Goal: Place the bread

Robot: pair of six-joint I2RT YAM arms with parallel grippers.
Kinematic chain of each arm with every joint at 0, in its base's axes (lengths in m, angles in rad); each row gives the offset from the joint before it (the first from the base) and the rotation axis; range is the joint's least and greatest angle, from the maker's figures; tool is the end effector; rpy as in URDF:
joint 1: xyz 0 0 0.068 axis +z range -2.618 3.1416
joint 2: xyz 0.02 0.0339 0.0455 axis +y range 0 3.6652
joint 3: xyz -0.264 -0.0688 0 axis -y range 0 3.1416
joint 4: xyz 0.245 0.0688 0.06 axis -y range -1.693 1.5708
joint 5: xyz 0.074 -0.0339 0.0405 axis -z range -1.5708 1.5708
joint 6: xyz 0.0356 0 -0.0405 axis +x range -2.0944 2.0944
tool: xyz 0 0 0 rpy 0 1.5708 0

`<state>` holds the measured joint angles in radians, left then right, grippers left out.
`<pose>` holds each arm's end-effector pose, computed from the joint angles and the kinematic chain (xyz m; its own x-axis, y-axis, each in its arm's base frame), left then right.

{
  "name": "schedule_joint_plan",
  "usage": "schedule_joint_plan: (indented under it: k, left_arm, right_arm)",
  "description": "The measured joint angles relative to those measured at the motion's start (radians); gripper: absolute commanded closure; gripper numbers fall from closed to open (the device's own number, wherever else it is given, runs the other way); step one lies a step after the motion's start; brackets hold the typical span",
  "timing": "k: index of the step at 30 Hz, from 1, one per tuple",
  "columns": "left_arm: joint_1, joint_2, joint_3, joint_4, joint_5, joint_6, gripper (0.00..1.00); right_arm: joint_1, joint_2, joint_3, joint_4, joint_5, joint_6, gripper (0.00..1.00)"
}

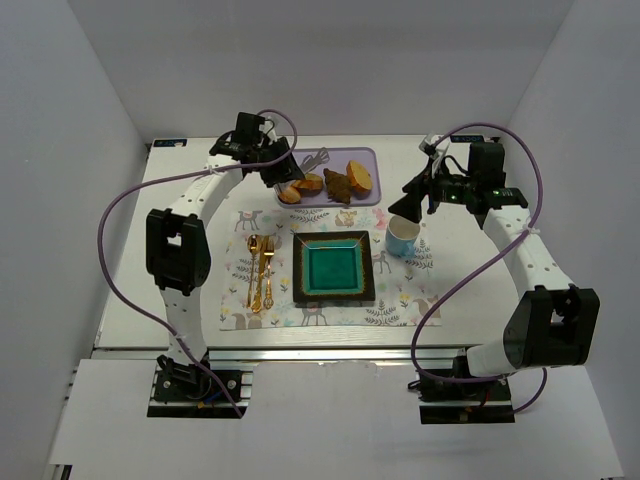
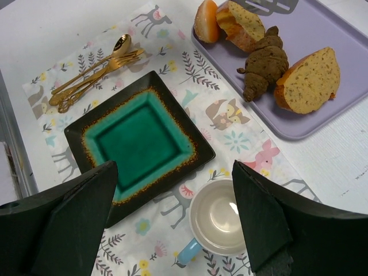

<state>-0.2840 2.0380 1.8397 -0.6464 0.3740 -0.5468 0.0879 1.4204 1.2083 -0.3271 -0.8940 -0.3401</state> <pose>0.4399 -0.1420 0.2797 -0.8699 -0.2503 -0.4251 0.0485 0.8142 -0.5786 0.3116 0.0553 0.3322 -0.2415 -0.2310 -0.9425 -0.8507 0.5177 0.0911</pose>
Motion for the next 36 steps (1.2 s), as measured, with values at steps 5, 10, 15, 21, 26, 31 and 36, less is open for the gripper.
schedule_joint_plan:
  k: [5, 10, 15, 21, 26, 31, 36]
  left_arm:
    - [-0.005, 0.033, 0.008, -0.011, 0.0, 0.0, 0.46]
    - [-0.007, 0.058, 0.009, -0.011, 0.01, 0.0, 0.46]
    - [-0.007, 0.068, 0.009, -0.006, 0.031, 0.0, 0.46]
    - [-0.008, 0.068, 0.008, 0.006, 0.066, -0.003, 0.49]
    - [-0.012, 0.068, 0.007, 0.021, 0.087, -0.011, 0.63]
    - [-0.013, 0.068, 0.007, 0.029, 0.091, -0.018, 0.83]
    - [-0.013, 0.068, 0.007, 0.032, 0.095, -0.021, 0.98]
  right_arm:
    - [-0.005, 0.0, -0.014, -0.002, 0.0, 0.0, 0.15]
    - [-0.009, 0.0, -0.014, 0.0, 0.0, 0.0, 0.15]
    - [-0.009, 0.0, -0.014, 0.0, -0.002, 0.001, 0.15]
    - [-0.009, 0.0, -0.014, 0.0, -0.003, 0.002, 0.15]
    - [-0.009, 0.0, -0.014, 0.001, -0.003, 0.008, 0.15]
    - [-0.01, 0.0, -0.014, 0.001, -0.005, 0.012, 0.15]
    - [-0.01, 0.0, -0.016, 0.002, -0.007, 0.015, 0.15]
